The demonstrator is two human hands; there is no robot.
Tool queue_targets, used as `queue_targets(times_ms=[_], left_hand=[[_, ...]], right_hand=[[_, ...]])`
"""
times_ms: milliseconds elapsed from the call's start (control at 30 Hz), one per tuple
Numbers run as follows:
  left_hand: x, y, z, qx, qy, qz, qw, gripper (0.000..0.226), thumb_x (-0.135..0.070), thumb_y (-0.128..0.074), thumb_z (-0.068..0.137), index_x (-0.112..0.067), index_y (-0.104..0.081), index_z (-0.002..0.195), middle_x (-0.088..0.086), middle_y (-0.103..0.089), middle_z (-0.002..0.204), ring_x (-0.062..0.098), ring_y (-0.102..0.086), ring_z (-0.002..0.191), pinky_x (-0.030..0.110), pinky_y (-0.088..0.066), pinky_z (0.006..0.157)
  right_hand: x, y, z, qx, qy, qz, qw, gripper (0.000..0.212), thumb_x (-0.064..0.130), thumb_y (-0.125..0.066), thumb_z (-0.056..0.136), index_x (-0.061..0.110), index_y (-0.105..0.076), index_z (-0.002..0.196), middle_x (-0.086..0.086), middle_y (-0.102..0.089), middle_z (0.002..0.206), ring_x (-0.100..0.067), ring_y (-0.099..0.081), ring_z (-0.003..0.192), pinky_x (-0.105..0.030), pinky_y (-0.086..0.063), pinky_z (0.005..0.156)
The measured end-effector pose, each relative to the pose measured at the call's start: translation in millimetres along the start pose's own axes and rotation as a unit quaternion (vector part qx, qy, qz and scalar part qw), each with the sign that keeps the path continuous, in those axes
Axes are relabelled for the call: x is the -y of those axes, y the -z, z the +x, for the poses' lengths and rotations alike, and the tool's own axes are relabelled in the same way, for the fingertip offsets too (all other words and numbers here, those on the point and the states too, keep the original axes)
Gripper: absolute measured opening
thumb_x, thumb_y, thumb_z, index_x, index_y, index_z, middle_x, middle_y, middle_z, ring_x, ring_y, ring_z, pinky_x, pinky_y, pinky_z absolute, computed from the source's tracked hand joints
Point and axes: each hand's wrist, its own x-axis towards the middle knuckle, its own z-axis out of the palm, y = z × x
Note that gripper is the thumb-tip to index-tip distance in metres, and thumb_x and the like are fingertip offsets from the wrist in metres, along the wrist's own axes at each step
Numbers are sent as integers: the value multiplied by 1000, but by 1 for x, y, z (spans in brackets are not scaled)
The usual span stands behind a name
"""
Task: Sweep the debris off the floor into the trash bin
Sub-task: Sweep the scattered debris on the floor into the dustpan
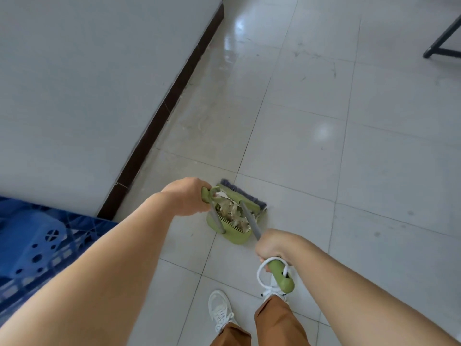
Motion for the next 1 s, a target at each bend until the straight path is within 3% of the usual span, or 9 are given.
queue_targets(times_ms=[100,167,233,333,433,567,700,933,1000], left_hand=[[-2,-6,-9,-16,-12,5,1000,22,-33,-70,81,-29,-70,103,-3,-72,92,22,-67,87,37,-58,80],[-1,-10,-16,-29,-21,8,999,23,-36,-70,81,-29,-69,103,-3,-71,92,23,-66,87,36,-56,78],[3,-15,-25,-36,-25,3,999,22,-36,-70,82,-29,-69,103,-3,-70,92,24,-65,87,34,-54,75],[11,-21,-37,-45,-30,2,999,21,-37,-70,82,-29,-68,102,-4,-68,89,23,-63,85,31,-50,71],[18,-13,-50,-58,-37,2,998,17,-39,-70,83,-28,-67,95,-5,-65,84,22,-60,79,29,-46,66],[21,11,-63,-87,-52,-4,995,17,-37,-72,83,-23,-68,92,0,-68,84,26,-64,82,37,-55,73],[19,35,-75,-131,-60,4,990,22,-37,-72,82,-24,-68,100,1,-68,90,27,-63,86,37,-54,76],[7,74,-90,-206,-72,-5,976,22,-36,-71,81,-29,-67,101,-2,-65,89,26,-61,86,30,-46,69],[2,83,-94,-224,-76,-1,972,23,-37,-70,82,-27,-67,102,-2,-64,88,27,-59,84,29,-44,68]], right_hand=[[2,-6,-9,-16,9,34,999,25,6,-50,88,13,-47,65,-3,-54,66,-19,-56,66,-32,-52,76],[1,-5,-14,-23,-3,68,997,24,4,-48,85,9,-50,61,-4,-56,49,-16,-54,50,-30,-48,60],[-2,-7,-21,-28,-15,86,996,26,3,-44,82,6,-51,56,-7,-53,40,-18,-51,42,-29,-45,56],[-7,-9,-32,-30,-16,115,993,27,6,-46,81,9,-49,54,-8,-50,48,-18,-45,42,-32,-44,61],[-9,-6,-42,-26,-13,152,988,22,9,-49,88,8,-51,67,-4,-47,48,-15,-42,43,-26,-42,51],[3,8,-60,-53,11,150,987,29,9,-49,93,8,-49,64,-1,-46,38,-13,-39,35,-21,-38,41],[22,26,-82,-85,38,161,983,27,11,-50,95,6,-50,69,-1,-47,37,-15,-39,41,-19,-37,37],[55,53,-106,-136,74,157,975,27,16,-49,96,6,-50,71,-4,-49,50,-16,-40,45,-21,-38,40],[63,59,-113,-144,81,158,974,28,18,-49,97,6,-50,72,-4,-50,46,-15,-41,44,-21,-39,41]])
